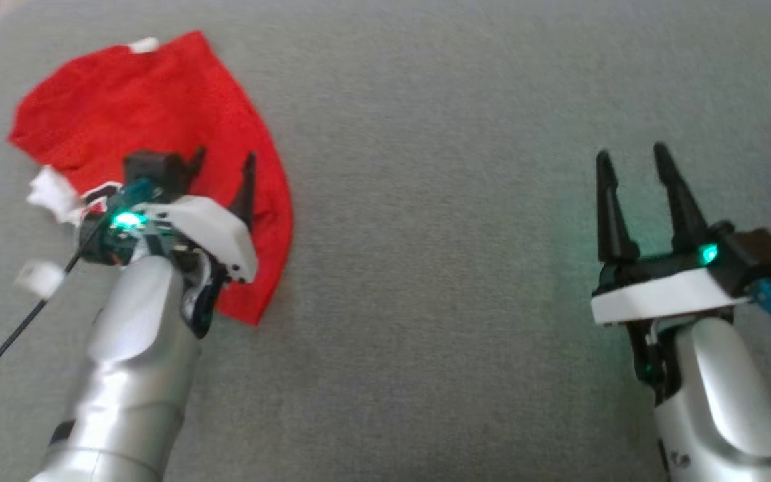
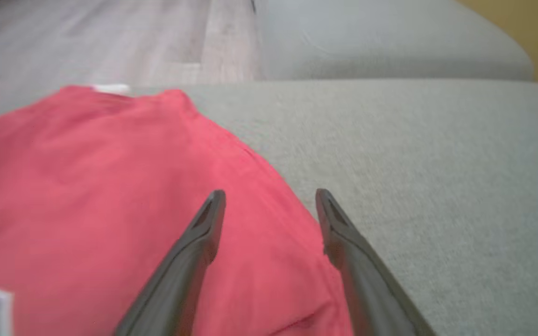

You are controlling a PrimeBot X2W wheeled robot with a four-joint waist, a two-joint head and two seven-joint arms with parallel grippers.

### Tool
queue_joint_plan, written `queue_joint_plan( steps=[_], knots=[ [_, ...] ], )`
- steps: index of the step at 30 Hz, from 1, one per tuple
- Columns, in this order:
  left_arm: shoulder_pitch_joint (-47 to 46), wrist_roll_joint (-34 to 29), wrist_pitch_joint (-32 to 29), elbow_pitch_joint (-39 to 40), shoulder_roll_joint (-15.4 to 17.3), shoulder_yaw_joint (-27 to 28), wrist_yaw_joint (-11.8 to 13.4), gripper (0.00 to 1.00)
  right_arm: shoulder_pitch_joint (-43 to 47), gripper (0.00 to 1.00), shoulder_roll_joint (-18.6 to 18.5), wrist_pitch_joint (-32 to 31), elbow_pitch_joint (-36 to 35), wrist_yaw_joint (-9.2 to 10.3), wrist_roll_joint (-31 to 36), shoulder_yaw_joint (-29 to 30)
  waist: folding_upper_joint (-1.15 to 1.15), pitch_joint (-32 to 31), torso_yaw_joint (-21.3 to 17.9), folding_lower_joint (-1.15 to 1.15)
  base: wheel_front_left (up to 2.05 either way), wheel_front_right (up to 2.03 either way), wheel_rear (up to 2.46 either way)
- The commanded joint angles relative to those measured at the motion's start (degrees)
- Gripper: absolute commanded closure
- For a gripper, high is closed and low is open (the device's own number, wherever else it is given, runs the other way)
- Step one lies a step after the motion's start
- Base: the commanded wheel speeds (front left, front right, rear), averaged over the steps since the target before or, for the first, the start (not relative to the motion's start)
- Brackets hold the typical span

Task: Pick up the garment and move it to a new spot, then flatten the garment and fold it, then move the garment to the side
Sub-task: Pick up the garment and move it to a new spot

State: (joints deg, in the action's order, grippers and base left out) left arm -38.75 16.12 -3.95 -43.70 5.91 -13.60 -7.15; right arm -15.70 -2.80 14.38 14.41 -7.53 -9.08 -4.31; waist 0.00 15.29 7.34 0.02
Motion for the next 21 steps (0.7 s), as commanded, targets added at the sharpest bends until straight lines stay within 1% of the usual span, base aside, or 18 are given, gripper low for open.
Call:
queue_joint_plan(
  steps=[1, 3, 8, 12, 15, 17, 18, 21],
  knots=[
    [-2.5, 0.9, -1.2, 0.0, 1.3, 0.0, -0.3, 0.00, -1.7, 0.00, -0.1, 0.6, -2.4, 0.04, -0.4, -1.1, 0.00, 2.1, -2.2, -0.02, 0.00, 0.00, 0.00],
    [-3.9, 1.7, -2.7, -2.4, 1.5, -2.2, -0.3, 0.00, -2.2, 0.00, -0.1, 0.6, -2.8, 0.04, -0.7, -1.5, 0.00, 2.7, -3.0, -0.02, 0.00, 0.00, 0.00],
    [-6.1, 5.0, -4.8, -7.6, 1.9, -5.1, -0.3, 0.00, -2.6, 0.00, -0.1, 0.6, -3.3, 0.04, -1.3, -1.9, 0.00, 3.6, -4.6, -0.02, 0.00, 0.00, 0.00],
    [-7.5, 5.3, -5.4, -11.8, 2.8, -5.7, -0.1, 0.00, -2.5, 0.00, -0.1, 0.6, -3.5, 0.04, -1.4, -2.1, 0.00, 3.6, -5.2, -0.02, 0.00, 0.00, 0.00],
    [-8.0, 5.2, -5.7, -14.8, 2.9, -6.0, 0.3, 0.00, -2.5, 0.00, -0.1, 0.6, -3.5, 0.04, -1.3, -2.1, 0.00, 3.4, -5.5, -0.02, 0.00, 0.00, 0.00],
    [-8.3, 5.5, -4.9, -16.0, 2.7, -5.9, 0.3, 0.73, -2.5, 0.00, -0.1, 0.6, -3.5, 0.04, -1.2, -2.1, 0.00, 3.1, -5.5, -0.02, 0.00, 0.00, 0.00],
    [-8.3, 5.6, -4.2, -16.4, 2.6, -5.9, 0.3, 1.00, -2.5, 0.00, -0.1, 0.6, -3.4, 0.04, -1.2, -2.0, 0.00, 2.8, -5.5, -0.02, 0.00, 0.00, 0.00],
    [-8.4, 6.5, 0.0, -16.3, 1.9, -5.5, 0.1, 1.00, -2.3, 0.00, -0.1, 0.6, -3.1, 0.04, -1.0, -2.0, 0.00, 1.9, -5.5, -0.02, 0.00, 0.00, 0.00]
  ],
)
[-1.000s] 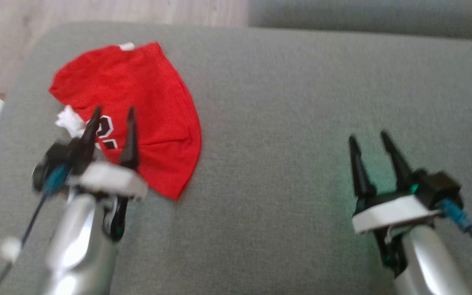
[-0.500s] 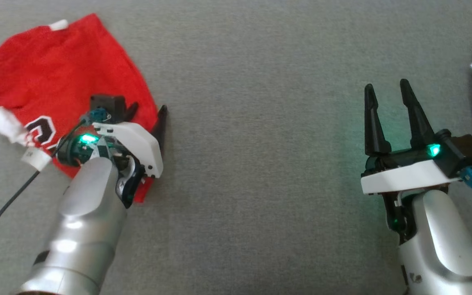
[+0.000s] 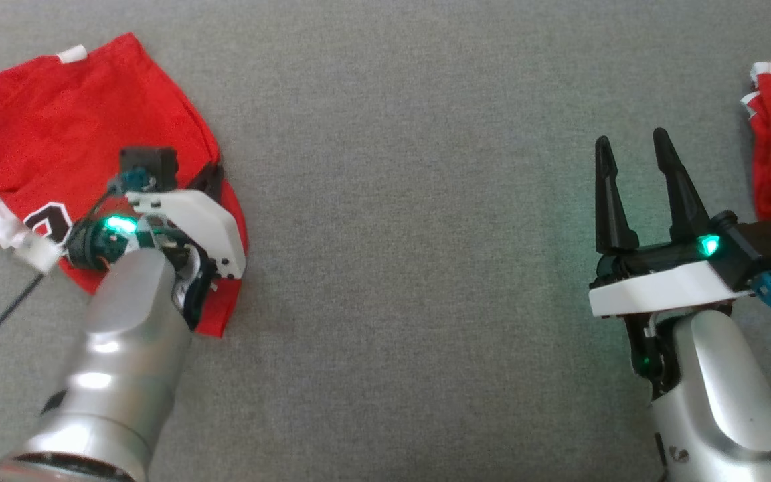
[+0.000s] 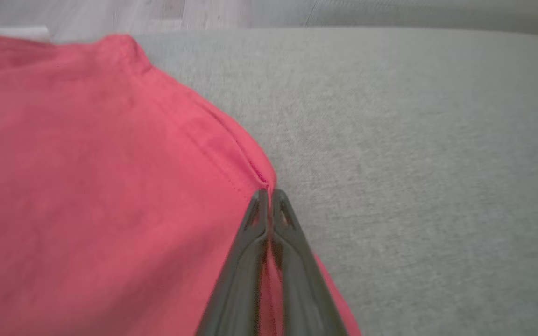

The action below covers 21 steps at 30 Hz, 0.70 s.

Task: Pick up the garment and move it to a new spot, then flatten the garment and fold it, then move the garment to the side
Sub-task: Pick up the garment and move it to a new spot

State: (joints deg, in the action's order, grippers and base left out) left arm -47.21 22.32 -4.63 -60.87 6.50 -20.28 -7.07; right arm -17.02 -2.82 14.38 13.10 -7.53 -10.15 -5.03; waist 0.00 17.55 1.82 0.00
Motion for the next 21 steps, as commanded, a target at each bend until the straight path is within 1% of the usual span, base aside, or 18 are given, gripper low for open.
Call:
queue_joint_plan(
  steps=[1, 5, 8, 9, 12, 15, 18, 21],
  knots=[
    [-0.1, 0.4, 3.0, 1.3, 1.2, 1.1, 0.0, 1.00, -0.9, 0.00, -0.1, 0.6, -1.7, 0.04, 0.1, -1.3, 0.00, -0.7, -0.1, 0.00, 0.00, 0.00, 0.00],
    [-0.2, 1.5, 11.8, 4.1, -0.1, 0.6, -0.3, 1.00, -0.8, 0.00, -0.1, 0.6, -1.4, 0.04, 0.1, -1.2, 0.00, -1.9, -0.6, 0.00, 0.00, 0.00, 0.00],
    [-0.5, 2.4, 16.3, 7.3, -0.9, -1.4, -0.4, 1.00, -0.8, 0.00, -0.1, 0.6, -1.5, 0.04, 0.0, -1.2, 0.00, -2.2, -1.5, 0.00, 0.00, 0.00, 0.00],
    [-0.5, 2.4, 16.3, 7.3, -0.9, -1.4, -0.4, 1.00, -0.8, 0.00, -0.1, 0.6, -1.5, 0.04, 0.0, -1.2, 0.00, -2.2, -1.5, 0.00, 0.00, 0.00, 0.00],
    [-1.3, 3.2, 18.4, 11.9, -1.3, -4.6, -0.4, 1.00, -1.0, 0.00, -0.1, 0.6, -1.9, 0.04, -0.3, -0.9, 0.00, -1.8, -2.8, 0.00, 0.00, 0.00, 0.00],
    [-2.4, 3.0, 19.2, 16.7, -1.3, -7.7, -0.4, 1.00, -1.3, 0.00, -0.1, 0.6, -2.3, 0.04, -0.9, -0.7, 0.00, -1.0, -4.4, 0.00, 0.00, 0.00, 0.00],
    [-3.8, 2.6, 19.5, 20.4, -1.5, -10.2, -0.4, 1.00, -1.6, 0.00, -0.1, 0.6, -2.6, 0.04, -1.6, -0.9, 0.00, 0.0, -6.5, 0.00, 0.00, 0.00, 0.00],
    [-5.4, 2.5, 19.6, 22.4, -2.0, -12.0, -0.4, 1.00, -2.1, 0.00, -0.1, 0.6, -2.8, 0.04, -2.8, -1.4, 0.00, 1.2, -9.2, 0.00, 0.00, 0.00, 0.00]
  ],
)
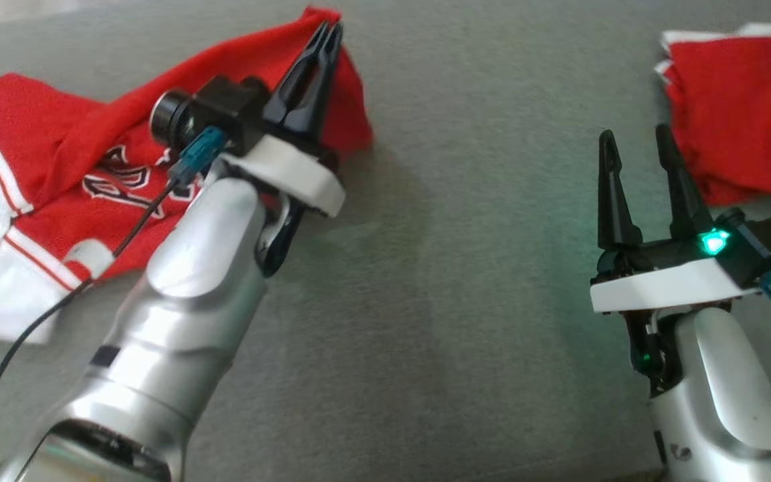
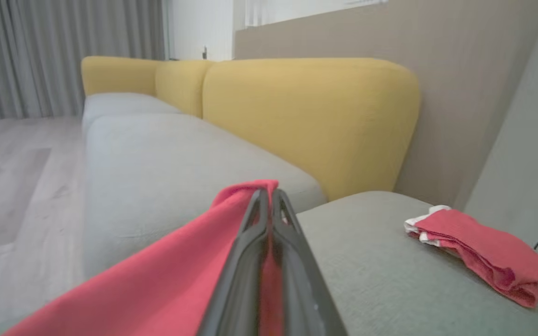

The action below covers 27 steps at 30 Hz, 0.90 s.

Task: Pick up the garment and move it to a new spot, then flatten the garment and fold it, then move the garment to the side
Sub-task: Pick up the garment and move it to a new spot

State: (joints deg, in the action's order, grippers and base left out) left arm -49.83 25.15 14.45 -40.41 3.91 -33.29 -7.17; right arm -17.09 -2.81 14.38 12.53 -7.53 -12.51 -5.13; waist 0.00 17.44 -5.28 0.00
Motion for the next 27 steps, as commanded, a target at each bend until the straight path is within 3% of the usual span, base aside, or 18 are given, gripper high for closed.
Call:
queue_joint_plan(
  steps=[1, 7, 12, 13, 14, 15, 20, 27],
  knots=[
    [-3.4, -0.4, 0.5, 2.4, 0.4, 0.5, -0.3, 1.00, -2.3, 0.00, -0.1, 0.6, -2.3, 0.04, -0.8, -1.5, 0.00, 1.8, -2.9, 0.00, 0.00, 0.00, 0.00],
    [-8.6, -1.7, 0.5, 6.2, -0.7, -1.2, -0.3, 1.00, -3.6, 0.00, -0.1, 0.6, -3.0, 0.04, -3.7, -3.5, 0.00, 4.5, -9.0, 0.00, 0.00, 0.00, 0.00],
    [-10.1, -1.2, 0.5, 12.4, -1.0, -1.5, -0.2, 1.00, -4.1, 0.00, -0.1, 0.6, -3.0, 0.04, -4.9, -3.7, 0.00, 5.3, -11.0, 0.00, 0.00, 0.00, 0.00],
    [-9.9, -0.7, 0.5, 12.8, -1.0, -2.1, -0.1, 0.83, -4.1, 0.00, -0.1, 0.6, -3.0, 0.04, -4.9, -3.7, 0.00, 5.3, -11.1, 0.00, 0.00, 0.00, 0.00],
    [-9.9, -0.7, 0.5, 12.8, -1.0, -2.7, 0.3, 0.08, -4.0, 0.00, -0.1, 0.6, -3.0, 0.04, -5.0, -3.7, 0.00, 5.3, -11.1, 0.00, 0.00, 0.00, 0.00],
    [-9.7, -0.6, 0.5, 12.7, -1.0, -3.1, 0.8, 0.00, -4.0, 0.00, -0.1, 0.6, -2.9, 0.04, -5.0, -3.6, 0.00, 5.2, -11.1, 0.00, 0.00, 0.00, 0.00],
    [-8.0, -0.5, 0.5, 11.1, -1.0, -3.1, 1.6, 0.00, -3.9, 0.00, -0.1, 0.6, -2.6, 0.04, -4.3, -2.8, 0.00, 4.5, -9.0, 0.00, 0.00, 0.00, 0.00],
    [-1.7, -1.9, 0.5, 12.0, -0.6, 3.0, 1.4, 0.00, -3.0, 0.00, -0.1, 0.6, -2.2, 0.04, -1.4, -0.9, 0.00, 1.3, -3.3, 0.00, 0.00, 0.00, 0.00]
  ],
)
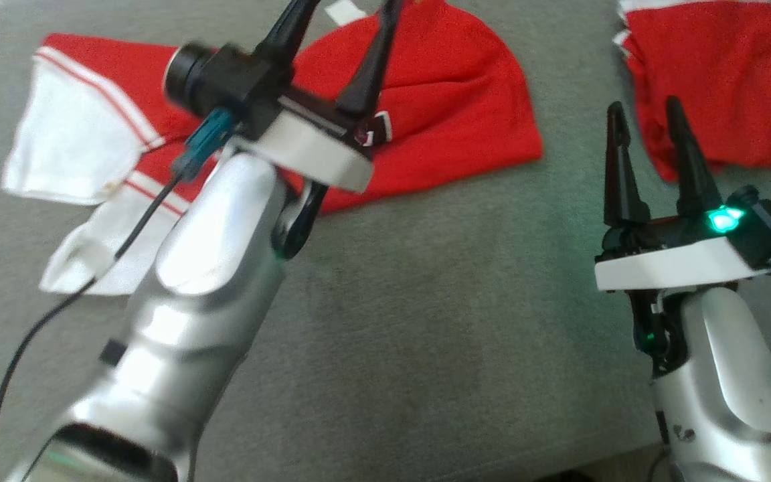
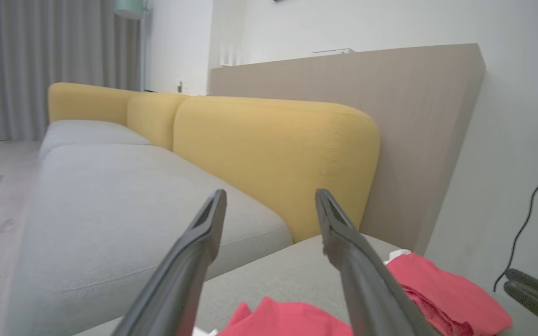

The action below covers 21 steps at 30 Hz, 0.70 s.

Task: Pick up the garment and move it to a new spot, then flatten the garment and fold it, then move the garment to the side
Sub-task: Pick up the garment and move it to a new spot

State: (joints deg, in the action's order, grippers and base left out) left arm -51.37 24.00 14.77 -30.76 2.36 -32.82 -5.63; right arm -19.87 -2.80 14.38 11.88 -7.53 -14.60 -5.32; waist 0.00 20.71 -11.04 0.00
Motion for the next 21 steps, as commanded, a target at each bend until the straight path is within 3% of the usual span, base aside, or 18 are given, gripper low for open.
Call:
queue_joint_plan(
  steps=[1, 11, 21],
  knots=[
    [1.1, -0.9, 0.2, 3.2, 1.2, 3.9, -0.2, 0.00, 0.0, 0.00, -0.1, 0.6, -1.5, 0.04, 1.1, -0.5, 0.00, -2.6, 3.3, 0.00, 0.00, 0.00, 0.00],
    [17.8, -3.3, 0.2, 11.0, 4.2, 16.2, -0.8, 0.00, 3.7, 0.00, -0.1, 0.6, -0.2, 0.04, 5.2, 1.5, 0.00, -9.1, 11.1, 0.00, 0.00, 0.00, 0.00],
    [36.6, -4.0, 0.2, 15.9, 2.2, 25.0, -1.3, 0.00, 7.8, 0.00, -0.1, 0.6, 1.1, 0.04, 6.4, 0.4, 0.00, -13.0, 15.6, 0.00, 0.00, 0.00, 0.00]
  ],
)
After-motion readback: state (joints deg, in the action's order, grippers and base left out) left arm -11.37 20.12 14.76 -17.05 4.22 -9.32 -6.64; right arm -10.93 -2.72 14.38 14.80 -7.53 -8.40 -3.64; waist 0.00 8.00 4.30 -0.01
